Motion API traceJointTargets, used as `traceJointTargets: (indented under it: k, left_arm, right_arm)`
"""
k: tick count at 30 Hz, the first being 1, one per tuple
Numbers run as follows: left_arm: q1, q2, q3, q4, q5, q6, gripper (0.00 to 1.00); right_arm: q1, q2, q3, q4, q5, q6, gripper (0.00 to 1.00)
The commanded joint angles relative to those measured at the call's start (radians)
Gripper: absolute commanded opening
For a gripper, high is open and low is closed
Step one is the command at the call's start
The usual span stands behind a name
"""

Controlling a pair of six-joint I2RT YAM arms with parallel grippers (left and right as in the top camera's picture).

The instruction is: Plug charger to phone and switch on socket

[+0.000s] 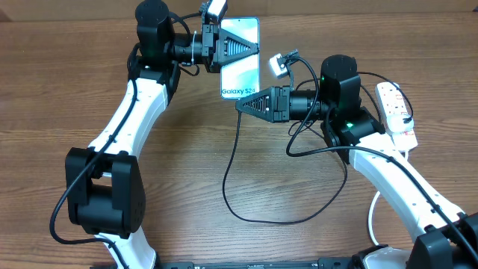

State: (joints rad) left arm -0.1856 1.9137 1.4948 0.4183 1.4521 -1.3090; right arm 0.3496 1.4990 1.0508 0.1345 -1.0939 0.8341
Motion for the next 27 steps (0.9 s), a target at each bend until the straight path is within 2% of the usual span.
traceJointTargets:
  k: [1, 15, 16, 17, 18, 19, 20, 21, 27]
  left_arm:
    - [-0.031, -0.016, 0.011, -0.003, 0.112, 0.000, 0.04]
    - [-0.032, -0.016, 0.011, -0.003, 0.112, 0.001, 0.04]
    - [-0.032, -0.016, 0.011, -0.003, 0.112, 0.001, 0.04]
    - [-0.032, -0.016, 0.011, -0.003, 0.111, 0.001, 0.04]
    - [-0.032, -0.016, 0.011, -0.003, 0.111, 0.001, 0.04]
    - [-0.032, -0.016, 0.011, -0.003, 0.111, 0.002, 0.04]
    - [-0.032, -0.016, 0.011, -0.003, 0.111, 0.005, 0.04]
    - [-0.032, -0.016, 0.011, -0.003, 0.111, 0.005, 0.04]
    - [-0.031, -0.016, 0.011, -0.003, 0.109, 0.056, 0.04]
  right_arm:
    - [0.002, 0.001, 0.016, 0.037, 0.137, -0.014, 0.04]
    - [0.002, 0.001, 0.016, 0.095, 0.209, 0.007, 0.04]
    - [0.002, 0.001, 0.016, 0.098, 0.221, 0.007, 0.07]
    - [0.002, 0.001, 0.016, 0.098, 0.234, 0.006, 0.29]
    - [0.002, 0.001, 0.016, 0.099, 0.241, 0.006, 0.76]
    - [0.002, 0.001, 0.016, 0.101, 0.241, 0.006, 0.93]
    - [0.002, 0.001, 0.016, 0.101, 0.241, 0.002, 0.99]
    - [0.002, 0.001, 0.016, 0.100, 0.241, -0.002, 1.00]
    - [0.002, 0.001, 0.016, 0.085, 0.240, -0.004, 1.00]
